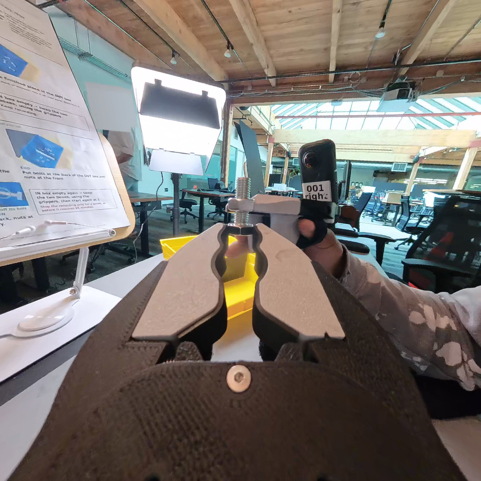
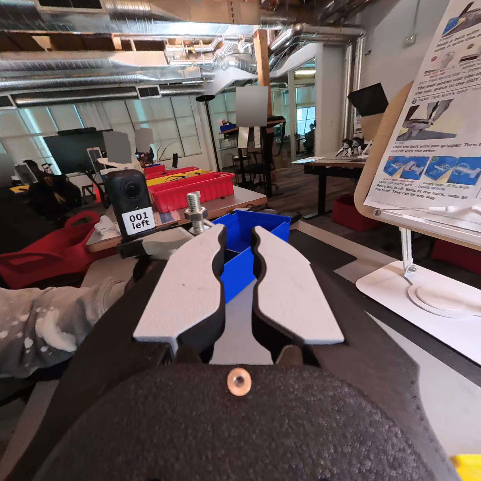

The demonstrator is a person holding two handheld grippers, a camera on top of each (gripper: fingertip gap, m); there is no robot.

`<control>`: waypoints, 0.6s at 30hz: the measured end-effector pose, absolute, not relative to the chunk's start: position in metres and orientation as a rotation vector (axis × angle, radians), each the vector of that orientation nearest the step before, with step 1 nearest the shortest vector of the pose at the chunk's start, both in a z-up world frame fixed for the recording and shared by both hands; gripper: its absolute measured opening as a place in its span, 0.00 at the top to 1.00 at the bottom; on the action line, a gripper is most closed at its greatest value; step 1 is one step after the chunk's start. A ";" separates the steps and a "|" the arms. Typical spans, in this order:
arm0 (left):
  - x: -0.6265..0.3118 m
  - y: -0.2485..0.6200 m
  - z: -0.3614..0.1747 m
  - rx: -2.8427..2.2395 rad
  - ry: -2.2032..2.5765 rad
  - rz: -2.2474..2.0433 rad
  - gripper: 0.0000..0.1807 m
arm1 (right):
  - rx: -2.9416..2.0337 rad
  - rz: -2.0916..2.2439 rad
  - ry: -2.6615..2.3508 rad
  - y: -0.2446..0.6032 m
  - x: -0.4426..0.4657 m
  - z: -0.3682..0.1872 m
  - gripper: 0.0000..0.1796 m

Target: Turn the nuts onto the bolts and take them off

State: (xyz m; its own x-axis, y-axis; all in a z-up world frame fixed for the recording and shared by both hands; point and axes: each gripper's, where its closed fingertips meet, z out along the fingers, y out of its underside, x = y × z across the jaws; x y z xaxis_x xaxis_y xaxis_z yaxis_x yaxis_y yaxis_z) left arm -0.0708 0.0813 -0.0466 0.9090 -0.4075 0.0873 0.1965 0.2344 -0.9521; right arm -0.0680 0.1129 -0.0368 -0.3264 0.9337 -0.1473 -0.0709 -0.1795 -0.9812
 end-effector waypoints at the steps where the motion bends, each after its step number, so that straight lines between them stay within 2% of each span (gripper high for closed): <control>1: -0.071 0.081 -0.046 -1.267 0.193 -0.409 0.90 | -1.071 1.618 -1.307 0.110 -0.067 -0.036 0.88; 6: -0.067 0.085 -0.053 -1.279 0.194 -0.420 0.90 | -1.034 1.622 -1.441 0.079 -0.072 -0.044 0.75; 17: -0.063 0.085 -0.053 -1.271 0.217 -0.391 0.90 | -1.063 1.609 -1.390 0.077 -0.075 -0.043 0.80; 18: -0.062 0.085 -0.053 -1.269 0.220 -0.392 0.90 | -1.064 1.609 -1.380 0.079 -0.075 -0.043 0.83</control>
